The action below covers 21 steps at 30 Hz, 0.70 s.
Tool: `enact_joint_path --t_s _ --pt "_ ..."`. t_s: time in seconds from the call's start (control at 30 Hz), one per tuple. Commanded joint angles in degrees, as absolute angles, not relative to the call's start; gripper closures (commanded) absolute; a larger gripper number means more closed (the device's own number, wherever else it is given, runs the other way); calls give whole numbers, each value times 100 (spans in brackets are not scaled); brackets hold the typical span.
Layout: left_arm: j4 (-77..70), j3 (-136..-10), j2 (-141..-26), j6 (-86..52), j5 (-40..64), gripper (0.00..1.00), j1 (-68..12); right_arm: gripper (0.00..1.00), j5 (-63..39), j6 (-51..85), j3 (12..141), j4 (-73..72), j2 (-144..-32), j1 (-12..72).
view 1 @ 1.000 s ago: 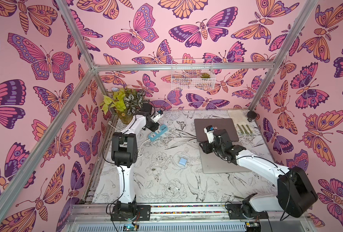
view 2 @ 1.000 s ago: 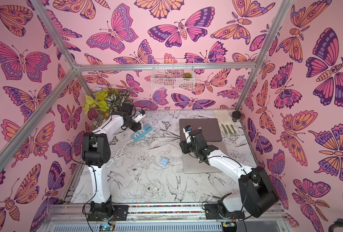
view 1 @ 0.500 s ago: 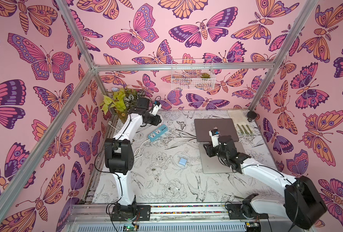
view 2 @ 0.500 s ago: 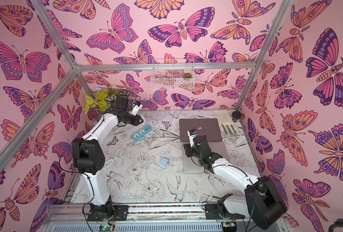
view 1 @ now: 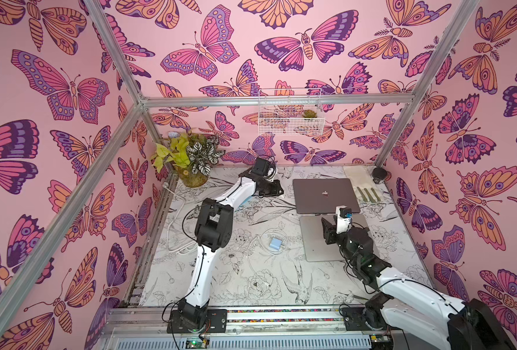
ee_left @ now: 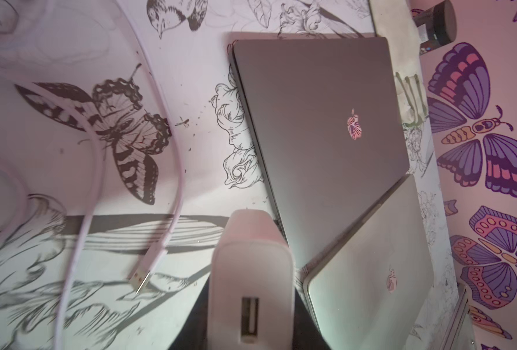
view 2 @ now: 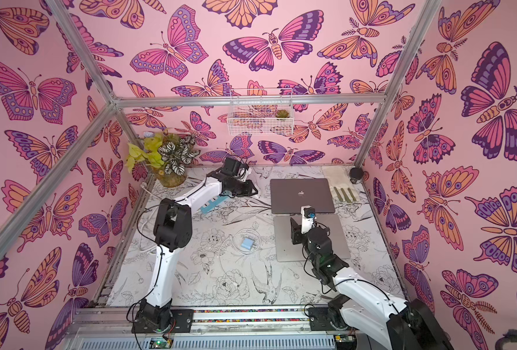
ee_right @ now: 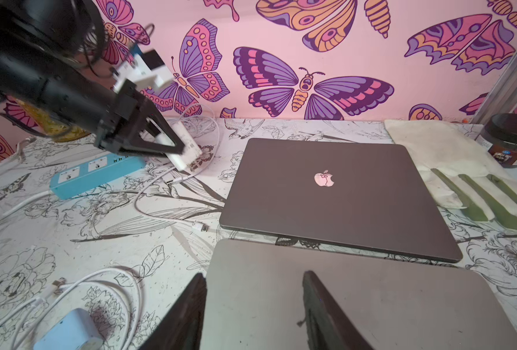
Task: Unplug the laptop charger
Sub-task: Place the plug at the center of the board.
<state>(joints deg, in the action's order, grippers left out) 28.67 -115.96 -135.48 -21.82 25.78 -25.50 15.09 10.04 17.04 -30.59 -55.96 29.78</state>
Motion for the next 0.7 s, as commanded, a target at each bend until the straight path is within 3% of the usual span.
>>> enact_joint_path --t_s 0.0,0.17,0.33,0.57,0.67 --pt "2557 -12092 -13893 -2549 2471 74 -2609 47 1649 971 1775 -3438 -5670 3034" --pt "2558 -12590 -14421 -2775 2481 73 -2663 47 1626 984 1835 -3454 -5848 3041" --pt "2526 -12740 -14645 -2788 2363 63 -2672 47 1661 1001 1841 -3450 -5880 3041" --pt "2513 -12871 -14855 -2874 2634 57 -2689 47 1705 1022 1890 -3390 -5960 3041" --pt "2512 -12848 -14783 -2841 2712 38 -2698 47 1734 1020 1883 -3396 -5958 3036"
